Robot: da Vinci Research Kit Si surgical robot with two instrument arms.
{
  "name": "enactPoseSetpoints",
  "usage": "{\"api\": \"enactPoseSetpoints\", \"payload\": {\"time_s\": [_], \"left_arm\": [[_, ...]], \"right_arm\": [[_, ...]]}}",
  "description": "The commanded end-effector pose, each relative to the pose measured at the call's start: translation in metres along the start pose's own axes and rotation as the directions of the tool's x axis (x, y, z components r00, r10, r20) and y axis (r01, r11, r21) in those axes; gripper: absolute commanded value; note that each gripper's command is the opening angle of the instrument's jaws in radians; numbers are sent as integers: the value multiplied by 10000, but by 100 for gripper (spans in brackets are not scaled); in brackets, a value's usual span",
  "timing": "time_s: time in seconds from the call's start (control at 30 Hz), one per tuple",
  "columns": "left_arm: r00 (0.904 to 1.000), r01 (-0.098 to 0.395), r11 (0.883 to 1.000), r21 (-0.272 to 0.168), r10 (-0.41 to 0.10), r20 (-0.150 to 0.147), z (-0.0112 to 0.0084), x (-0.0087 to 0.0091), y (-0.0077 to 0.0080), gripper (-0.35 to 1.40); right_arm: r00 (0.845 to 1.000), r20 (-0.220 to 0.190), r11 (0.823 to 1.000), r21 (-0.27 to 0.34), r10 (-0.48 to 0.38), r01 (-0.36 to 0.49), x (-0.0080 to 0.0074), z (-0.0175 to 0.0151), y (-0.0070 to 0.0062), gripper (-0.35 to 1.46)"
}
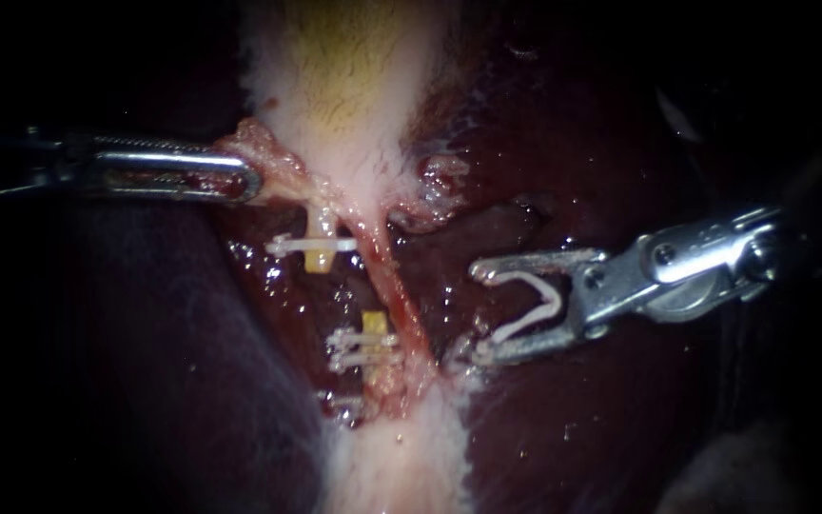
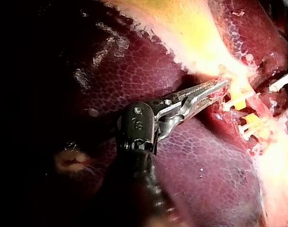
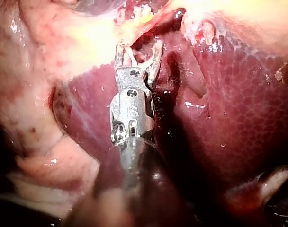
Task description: Clipping first clip right tube
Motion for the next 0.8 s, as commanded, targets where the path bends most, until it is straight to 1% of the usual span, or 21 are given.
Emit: {"api": "enactPoseSetpoints", "payload": {"time_s": [0.03, 0.1, 0.23, 0.33, 0.67, 0.8], "left_arm": [[10000, 1, 10000, 8, -1, -1, 0, 0, 1, -35], [10000, 2, 10000, 9, -2, -2, 0, 0, 1, -35], [10000, 5, 10000, 9, -5, -2, 0, 1, 1, -35], [10000, 6, 10000, 9, -6, -2, 0, 1, 1, -35], [10000, 9, 10000, 10, -9, -3, 1, 2, 0, -35], [10000, 10, 10000, 10, -10, -3, 1, 2, -1, -35]], "right_arm": [[10000, 17, 10000, 74, 52, -52, 0, 4, 2, 49], [9999, 83, 9996, 228, 134, -135, 1, 14, 7, 48], [9994, -9, 9983, 467, 358, -357, 1, 33, 14, 48], [9980, -205, 9954, 756, 603, -586, 2, 44, 16, 47], [9894, -927, 9898, 981, 1122, -1030, 14, 66, 22, 46], [9873, -994, 9884, 1009, 1239, -1139, 15, 70, 22, 46]]}}
